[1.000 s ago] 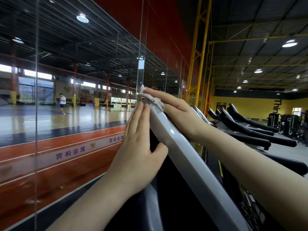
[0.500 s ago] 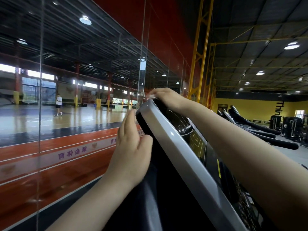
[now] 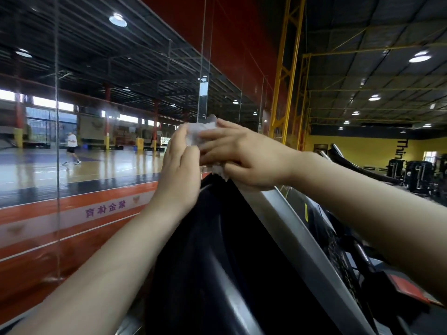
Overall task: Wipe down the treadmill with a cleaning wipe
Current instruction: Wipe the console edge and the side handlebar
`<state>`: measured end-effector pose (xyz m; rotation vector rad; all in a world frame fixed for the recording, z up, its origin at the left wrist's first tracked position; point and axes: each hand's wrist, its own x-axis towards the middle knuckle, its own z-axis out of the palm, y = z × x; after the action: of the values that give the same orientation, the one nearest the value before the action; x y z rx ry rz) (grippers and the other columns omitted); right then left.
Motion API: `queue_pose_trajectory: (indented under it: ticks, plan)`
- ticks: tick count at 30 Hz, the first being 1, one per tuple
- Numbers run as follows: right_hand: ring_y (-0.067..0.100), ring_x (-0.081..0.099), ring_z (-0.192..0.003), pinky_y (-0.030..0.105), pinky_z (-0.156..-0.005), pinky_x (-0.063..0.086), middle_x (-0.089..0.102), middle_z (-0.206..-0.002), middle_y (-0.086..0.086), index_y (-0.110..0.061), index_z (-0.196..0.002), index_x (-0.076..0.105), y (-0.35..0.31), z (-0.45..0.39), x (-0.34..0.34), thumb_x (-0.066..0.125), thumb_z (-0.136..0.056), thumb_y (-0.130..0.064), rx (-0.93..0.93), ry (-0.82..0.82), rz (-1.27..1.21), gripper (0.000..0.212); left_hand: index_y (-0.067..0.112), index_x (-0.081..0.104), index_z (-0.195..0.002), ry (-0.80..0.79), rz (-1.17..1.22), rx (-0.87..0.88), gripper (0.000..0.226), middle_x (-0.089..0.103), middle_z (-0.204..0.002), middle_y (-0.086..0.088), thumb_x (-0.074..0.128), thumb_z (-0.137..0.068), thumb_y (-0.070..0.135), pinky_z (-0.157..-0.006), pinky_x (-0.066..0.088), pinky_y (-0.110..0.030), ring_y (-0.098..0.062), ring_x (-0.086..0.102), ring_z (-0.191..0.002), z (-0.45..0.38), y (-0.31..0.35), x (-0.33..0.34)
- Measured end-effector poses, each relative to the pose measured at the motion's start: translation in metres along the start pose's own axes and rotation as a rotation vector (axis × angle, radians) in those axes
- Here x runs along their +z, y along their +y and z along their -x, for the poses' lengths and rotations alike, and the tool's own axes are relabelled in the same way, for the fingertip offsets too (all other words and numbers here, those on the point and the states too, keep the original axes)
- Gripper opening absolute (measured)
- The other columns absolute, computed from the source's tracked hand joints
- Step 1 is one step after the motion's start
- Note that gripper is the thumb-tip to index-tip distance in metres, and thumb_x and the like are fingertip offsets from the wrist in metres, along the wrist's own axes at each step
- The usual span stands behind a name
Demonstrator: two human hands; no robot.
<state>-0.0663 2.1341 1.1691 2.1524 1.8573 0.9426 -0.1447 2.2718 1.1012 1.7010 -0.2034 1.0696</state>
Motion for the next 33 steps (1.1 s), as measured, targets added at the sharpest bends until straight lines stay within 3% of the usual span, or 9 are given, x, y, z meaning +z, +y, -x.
queue_pose_trajectory:
  ticks: [3, 7, 10, 13, 16, 22, 25, 29, 33]
  plan:
    - [0.017, 0.020, -0.149, 0.041, -0.123, 0.006, 0.043, -0.151, -0.003, -0.016, -0.137, 0.056, -0.011, 0.039, 0.012, 0.034, -0.086, -0.022, -0.006, 0.010, 0.065, 0.056, 0.034, 0.027, -0.153, -0.054, -0.095, 0.046, 0.052, 0.019, -0.160, 0.020, 0.026, -0.103, 0.018, -0.121, 0.012, -0.027, 0.008, 0.014, -0.143, -0.001, -0.002, 0.000]
    - [0.020, 0.016, -0.150, 0.045, -0.123, 0.006, 0.037, -0.155, -0.002, -0.016, -0.142, 0.050, -0.024, 0.083, 0.024, 0.051, -0.088, -0.009, -0.010, 0.003, 0.058, 0.054, 0.034, 0.016, -0.156, -0.238, -0.344, 0.128, 0.059, 0.003, -0.162, 0.024, 0.035, -0.102, 0.020, -0.121, 0.002, -0.027, 0.009, -0.002, -0.145, -0.003, -0.006, 0.001]
    - [0.018, 0.011, -0.151, 0.045, -0.123, 0.005, 0.032, -0.158, -0.003, -0.017, -0.145, 0.045, -0.038, 0.121, 0.035, 0.049, -0.093, -0.013, 0.023, -0.009, 0.017, 0.053, 0.032, 0.006, -0.157, -0.264, -0.481, 0.151, 0.071, -0.007, -0.163, 0.020, 0.044, -0.098, 0.022, -0.122, -0.001, -0.030, 0.003, -0.009, -0.147, -0.007, -0.009, 0.001]
    - [0.017, 0.007, -0.151, 0.044, -0.123, 0.000, 0.026, -0.160, -0.004, -0.018, -0.147, 0.042, -0.054, 0.161, 0.045, 0.045, -0.091, -0.016, 0.030, -0.066, 0.004, 0.057, 0.031, 0.011, -0.157, -0.314, -0.604, 0.367, 0.070, -0.003, -0.161, 0.020, 0.039, -0.093, 0.035, -0.121, -0.002, -0.032, 0.000, -0.009, -0.148, -0.007, -0.006, 0.000]
    - [0.016, 0.004, -0.151, 0.043, -0.122, -0.001, 0.016, -0.163, -0.007, -0.021, -0.152, 0.034, -0.068, 0.201, 0.056, 0.044, -0.091, -0.023, -0.009, -0.180, 0.120, 0.061, 0.038, 0.018, -0.154, -0.493, -0.770, 0.527, 0.071, 0.000, -0.158, 0.023, 0.025, -0.084, 0.052, -0.121, -0.007, -0.032, 0.001, -0.008, -0.148, -0.010, -0.001, -0.002]
    - [0.017, 0.013, -0.150, 0.043, -0.122, 0.002, 0.023, -0.161, -0.003, -0.022, -0.148, 0.042, -0.090, 0.258, 0.076, 0.040, -0.096, -0.027, -0.154, -0.304, 0.379, 0.052, 0.033, 0.020, -0.155, -0.713, -1.126, 0.846, 0.066, 0.010, -0.162, 0.014, 0.027, -0.092, 0.051, -0.121, -0.008, -0.032, -0.006, -0.002, -0.151, -0.013, 0.010, 0.006]
    - [0.017, 0.016, -0.150, 0.041, -0.122, 0.003, 0.028, -0.159, 0.000, -0.018, -0.148, 0.042, -0.089, 0.230, 0.073, 0.038, -0.097, -0.030, -0.082, -0.248, 0.367, 0.052, 0.032, 0.021, -0.156, -0.768, -1.134, 0.876, 0.066, 0.010, -0.163, 0.013, 0.033, -0.094, 0.050, -0.119, -0.008, -0.024, -0.005, 0.001, -0.150, -0.013, 0.011, 0.011]
    - [0.022, 0.023, -0.148, 0.042, -0.120, 0.007, 0.030, -0.158, 0.004, -0.015, -0.149, 0.040, -0.084, 0.179, 0.073, 0.031, -0.094, -0.028, 0.108, -0.133, 0.397, 0.057, 0.032, 0.023, -0.155, -0.777, -1.137, 0.878, 0.069, 0.014, -0.163, 0.011, 0.024, -0.090, 0.054, -0.120, -0.001, -0.027, -0.009, 0.007, -0.151, -0.016, 0.009, 0.009]
    - [0.023, 0.015, -0.150, 0.044, -0.121, 0.004, 0.024, -0.160, 0.004, -0.014, -0.151, 0.036, -0.089, 0.209, 0.082, 0.032, -0.095, -0.031, 0.037, -0.206, 0.382, 0.058, 0.031, 0.022, -0.155, -0.776, -1.202, 0.931, 0.066, 0.015, -0.161, 0.009, 0.025, -0.092, 0.051, -0.121, 0.011, -0.036, -0.013, 0.013, -0.150, -0.016, 0.008, 0.008]
